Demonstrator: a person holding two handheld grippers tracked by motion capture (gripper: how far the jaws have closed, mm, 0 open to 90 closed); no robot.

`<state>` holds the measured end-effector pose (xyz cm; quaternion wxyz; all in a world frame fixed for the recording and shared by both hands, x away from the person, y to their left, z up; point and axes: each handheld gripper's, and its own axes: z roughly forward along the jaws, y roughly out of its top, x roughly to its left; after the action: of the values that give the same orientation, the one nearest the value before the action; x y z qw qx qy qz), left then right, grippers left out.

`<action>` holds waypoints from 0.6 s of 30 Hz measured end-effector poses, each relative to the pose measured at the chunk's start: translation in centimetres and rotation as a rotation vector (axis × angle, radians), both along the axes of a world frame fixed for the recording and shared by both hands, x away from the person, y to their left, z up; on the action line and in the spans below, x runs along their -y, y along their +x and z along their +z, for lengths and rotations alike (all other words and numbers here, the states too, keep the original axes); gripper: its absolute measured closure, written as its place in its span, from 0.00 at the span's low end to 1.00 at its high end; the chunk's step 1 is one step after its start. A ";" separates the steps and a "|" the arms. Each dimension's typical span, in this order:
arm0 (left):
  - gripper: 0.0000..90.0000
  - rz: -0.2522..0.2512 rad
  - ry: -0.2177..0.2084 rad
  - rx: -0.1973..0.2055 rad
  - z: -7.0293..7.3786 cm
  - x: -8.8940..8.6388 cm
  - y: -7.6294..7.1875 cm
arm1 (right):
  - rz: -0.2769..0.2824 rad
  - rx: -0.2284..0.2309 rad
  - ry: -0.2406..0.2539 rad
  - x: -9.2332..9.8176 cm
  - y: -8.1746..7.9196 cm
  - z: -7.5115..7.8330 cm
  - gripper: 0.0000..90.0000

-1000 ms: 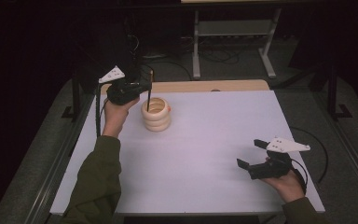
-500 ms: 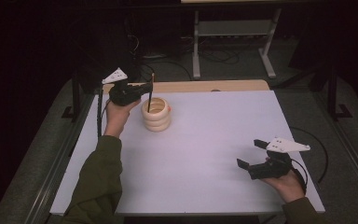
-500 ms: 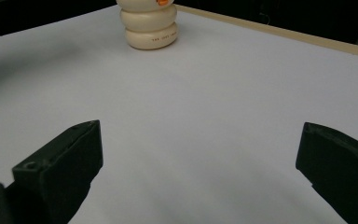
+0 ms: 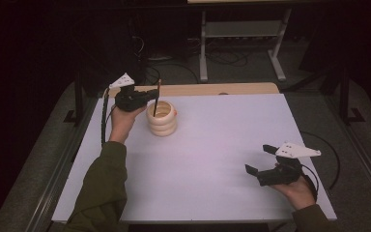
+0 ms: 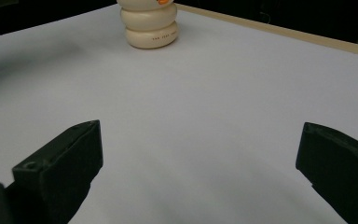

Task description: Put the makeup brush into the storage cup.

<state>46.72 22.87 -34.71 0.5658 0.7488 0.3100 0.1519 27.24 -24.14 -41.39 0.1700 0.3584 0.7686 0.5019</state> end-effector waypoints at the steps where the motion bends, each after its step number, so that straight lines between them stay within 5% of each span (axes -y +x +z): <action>1: 0.94 0.000 -0.003 -0.002 -0.1 0.0 0.0 | 0.001 0.000 0.000 0.0 0.0 0.0 0.00; 18: 0.94 -0.006 0.001 -0.034 -1.6 -0.3 0.2 | 0.001 0.004 -0.001 0.0 0.1 0.0 0.00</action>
<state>46.93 23.17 -36.35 0.5605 0.7526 0.3170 0.1377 27.31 -24.16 -41.43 0.1714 0.3571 0.7686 0.5023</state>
